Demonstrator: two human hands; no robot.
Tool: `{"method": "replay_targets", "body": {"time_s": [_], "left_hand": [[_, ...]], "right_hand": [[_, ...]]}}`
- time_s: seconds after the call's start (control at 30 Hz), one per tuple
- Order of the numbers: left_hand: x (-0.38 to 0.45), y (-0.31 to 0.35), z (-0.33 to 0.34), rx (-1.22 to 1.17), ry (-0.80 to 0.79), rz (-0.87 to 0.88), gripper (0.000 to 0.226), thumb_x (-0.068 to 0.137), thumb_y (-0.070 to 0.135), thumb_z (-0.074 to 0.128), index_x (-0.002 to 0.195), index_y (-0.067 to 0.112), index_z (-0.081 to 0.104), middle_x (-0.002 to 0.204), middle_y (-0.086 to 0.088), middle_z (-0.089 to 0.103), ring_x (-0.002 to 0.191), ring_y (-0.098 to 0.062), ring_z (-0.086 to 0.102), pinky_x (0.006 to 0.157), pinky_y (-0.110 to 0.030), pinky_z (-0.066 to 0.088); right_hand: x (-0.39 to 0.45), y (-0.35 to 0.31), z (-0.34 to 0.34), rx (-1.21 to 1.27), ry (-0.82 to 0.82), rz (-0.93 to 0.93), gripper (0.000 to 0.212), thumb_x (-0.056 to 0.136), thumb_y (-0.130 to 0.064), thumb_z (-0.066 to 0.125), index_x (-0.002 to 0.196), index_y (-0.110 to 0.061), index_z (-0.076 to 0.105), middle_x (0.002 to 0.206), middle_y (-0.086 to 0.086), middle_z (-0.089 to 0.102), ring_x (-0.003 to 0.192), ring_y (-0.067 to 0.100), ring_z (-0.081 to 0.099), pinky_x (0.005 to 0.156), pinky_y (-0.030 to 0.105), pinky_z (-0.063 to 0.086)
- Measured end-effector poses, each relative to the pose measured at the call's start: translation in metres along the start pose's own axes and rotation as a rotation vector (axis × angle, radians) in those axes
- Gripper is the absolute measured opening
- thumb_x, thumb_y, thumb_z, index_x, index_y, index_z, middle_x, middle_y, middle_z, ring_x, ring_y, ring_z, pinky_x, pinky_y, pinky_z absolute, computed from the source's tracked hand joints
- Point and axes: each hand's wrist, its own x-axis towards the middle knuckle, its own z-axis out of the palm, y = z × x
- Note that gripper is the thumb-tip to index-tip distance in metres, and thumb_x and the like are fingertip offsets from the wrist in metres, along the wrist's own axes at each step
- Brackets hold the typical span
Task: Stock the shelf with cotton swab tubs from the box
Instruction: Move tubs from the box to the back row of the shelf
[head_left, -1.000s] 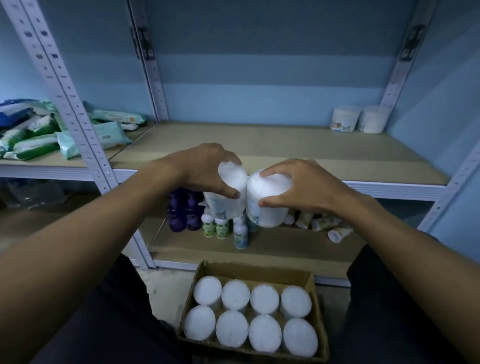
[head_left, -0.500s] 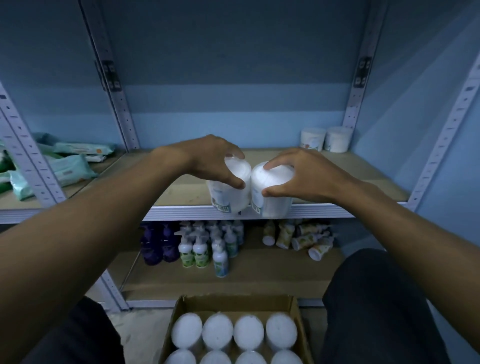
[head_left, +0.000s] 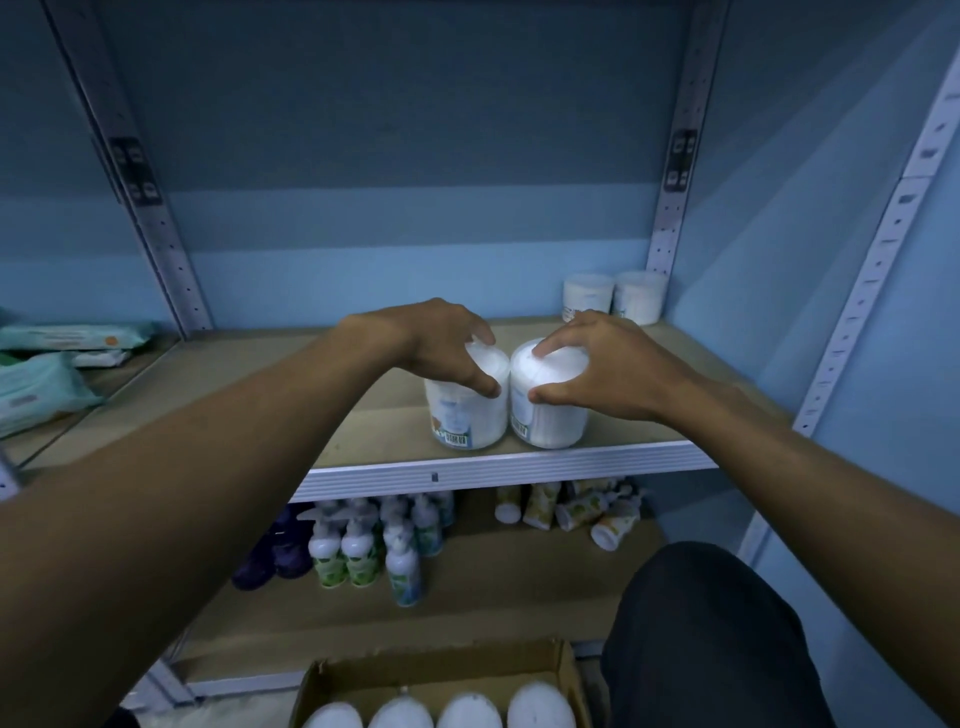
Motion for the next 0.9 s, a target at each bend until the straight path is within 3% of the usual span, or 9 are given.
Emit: {"method": "replay_targets", "body": {"time_s": [0.5,0.7,0.9], "left_hand": [[0.025,-0.002,0.011,-0.034,-0.055,-0.001,0.073,0.073,0.066,0.069,0.138,0.040,0.048,0.143,0.013,0.048,0.126,-0.016,0.047,0.096,-0.030,0.039],[0.023,-0.002,0.017,-0.035,0.019,0.018,0.080,0.064,0.070,0.074,0.133,0.036,0.052,0.138,0.010,0.051,0.124,-0.016,0.048,0.101,-0.035,0.043],[0.013,-0.001,0.019,-0.004,0.114,0.085,0.062,0.066,0.055,0.082,0.120,0.033,0.062,0.121,0.008,0.056,0.109,-0.013,0.050,0.092,-0.032,0.046]], "right_hand": [[0.012,0.014,0.014,0.009,-0.108,0.116,0.049,0.075,-0.058,0.075,0.119,-0.040,0.065,0.130,-0.006,0.054,0.123,0.013,0.048,0.094,0.025,0.035],[0.009,0.005,0.009,-0.023,-0.059,0.144,0.063,0.063,-0.065,0.079,0.118,-0.037,0.067,0.130,-0.015,0.061,0.121,0.010,0.053,0.101,0.034,0.045],[-0.002,-0.009,0.010,-0.182,0.014,0.104,0.044,0.075,-0.038,0.081,0.117,-0.035,0.070,0.128,-0.008,0.064,0.122,0.016,0.054,0.093,0.034,0.049]]}}
